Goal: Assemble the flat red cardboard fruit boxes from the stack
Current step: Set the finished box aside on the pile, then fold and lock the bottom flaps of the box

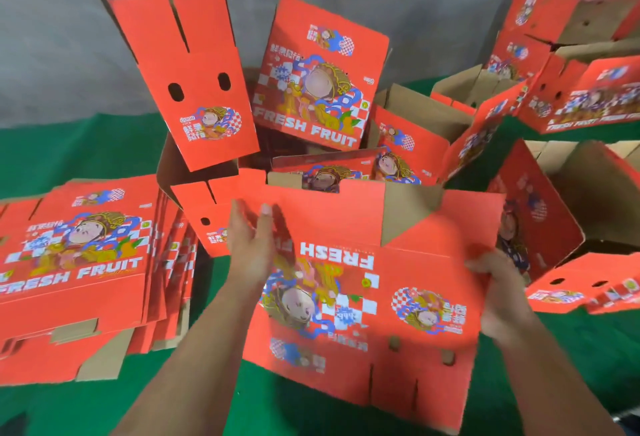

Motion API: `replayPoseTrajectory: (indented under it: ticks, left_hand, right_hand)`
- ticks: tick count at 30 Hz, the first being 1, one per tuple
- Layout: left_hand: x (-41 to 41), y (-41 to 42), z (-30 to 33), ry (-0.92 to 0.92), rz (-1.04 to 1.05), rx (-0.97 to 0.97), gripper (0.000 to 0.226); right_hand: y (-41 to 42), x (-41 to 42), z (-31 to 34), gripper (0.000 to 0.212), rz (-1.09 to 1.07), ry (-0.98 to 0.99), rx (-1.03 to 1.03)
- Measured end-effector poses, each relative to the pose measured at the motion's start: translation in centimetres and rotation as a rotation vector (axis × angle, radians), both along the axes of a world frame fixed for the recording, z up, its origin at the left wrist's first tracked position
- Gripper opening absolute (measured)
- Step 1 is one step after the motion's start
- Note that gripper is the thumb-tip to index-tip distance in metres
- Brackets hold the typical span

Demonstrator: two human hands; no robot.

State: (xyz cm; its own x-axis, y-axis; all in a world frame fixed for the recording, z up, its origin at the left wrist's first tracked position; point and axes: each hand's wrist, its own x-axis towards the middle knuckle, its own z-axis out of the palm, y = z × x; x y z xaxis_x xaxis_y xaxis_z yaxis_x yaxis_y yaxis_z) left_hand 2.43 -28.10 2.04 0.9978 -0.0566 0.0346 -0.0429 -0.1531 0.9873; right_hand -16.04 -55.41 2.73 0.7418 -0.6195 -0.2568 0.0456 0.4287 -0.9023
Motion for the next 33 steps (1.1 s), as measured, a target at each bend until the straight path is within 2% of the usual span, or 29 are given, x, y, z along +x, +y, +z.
replayPoseTrajectory:
  ticks: [2, 4, 5, 7, 8, 9, 12, 13, 15, 17, 20, 22, 24, 26, 27, 30, 33]
  left_hand:
    - [0.5, 1.3, -0.5, 0.070, 0.083, -0.035, 0.060]
    - [1.0, 2.9, -0.9, 0.137, 0.167, -0.118, 0.047]
    - [1.2, 3.8, -0.7, 0.159, 0.222, -0.172, 0.047]
    - [1.1, 5.4, 0.1, 0.160, 0.347, -0.256, 0.054]
    - [0.7, 5.8, 0.6, 0.127, 0.400, -0.277, 0.057]
    - [0.1, 6.0, 1.1, 0.076, 0.442, -0.303, 0.056]
    - [-2.4, 5.5, 1.8, -0.040, 0.491, -0.389, 0.053]
    - [-3.3, 5.3, 1.9, -0.053, 0.467, -0.402, 0.049]
    - [-4.5, 4.9, 2.1, -0.051, 0.373, -0.400, 0.035]
    - [-5.3, 5.3, 2.3, -0.043, 0.278, -0.395, 0.031]
    - [-5.3, 7.4, 2.9, -0.047, 0.152, -0.365, 0.042]
    - [-5.3, 9.5, 3.2, -0.019, 0.036, -0.316, 0.044]
    - [-5.5, 11.4, 3.5, -0.036, -0.085, -0.079, 0.039]
    - [-5.9, 12.2, 3.3, -0.045, -0.186, 0.203, 0.045]
    - [-6.1, 12.0, 3.2, -0.032, -0.206, 0.238, 0.045]
    - [-6.1, 10.4, 3.2, 0.064, -0.205, 0.295, 0.018]
    - [-5.3, 9.6, 3.2, 0.101, -0.212, 0.380, 0.032]
  right_hand:
    - [-0.5, 0.5, -0.3, 0.027, -0.019, 0.007, -0.012]
    - [-0.3, 1.4, -0.2, 0.002, -0.076, 0.007, -0.102]
    - [-0.4, 2.2, -0.4, 0.016, -0.129, 0.032, -0.239]
    - [0.2, 4.0, -0.2, 0.043, -0.205, 0.146, -0.639]
    - [0.8, 5.0, 0.0, 0.049, -0.257, 0.229, -0.807]
    - [1.8, 6.1, 0.5, 0.052, -0.292, 0.278, -0.868]
    - [4.9, 9.1, 2.2, 0.064, -0.327, 0.305, -0.586]
    - [5.9, 9.7, 2.9, 0.070, -0.261, 0.291, -0.486]
    - [7.5, 10.4, 3.9, 0.085, -0.009, 0.127, -0.259]
    - [8.1, 10.5, 4.2, 0.096, 0.215, 0.004, -0.037]
    - [7.2, 9.5, 3.6, 0.102, 0.487, -0.102, -0.140]
    - [6.5, 9.2, 3.3, 0.105, 0.563, -0.138, -0.263]
    - [6.1, 9.3, 3.2, 0.083, 0.344, -0.085, -0.288]
    - [5.7, 9.4, 2.9, 0.060, 0.129, -0.039, -0.135]
    - [5.4, 9.4, 2.5, 0.052, 0.089, -0.024, -0.076]
    - [4.6, 8.9, 1.6, 0.034, 0.115, 0.073, -0.102]
    - [3.9, 8.5, 1.2, 0.027, 0.235, 0.137, -0.198]
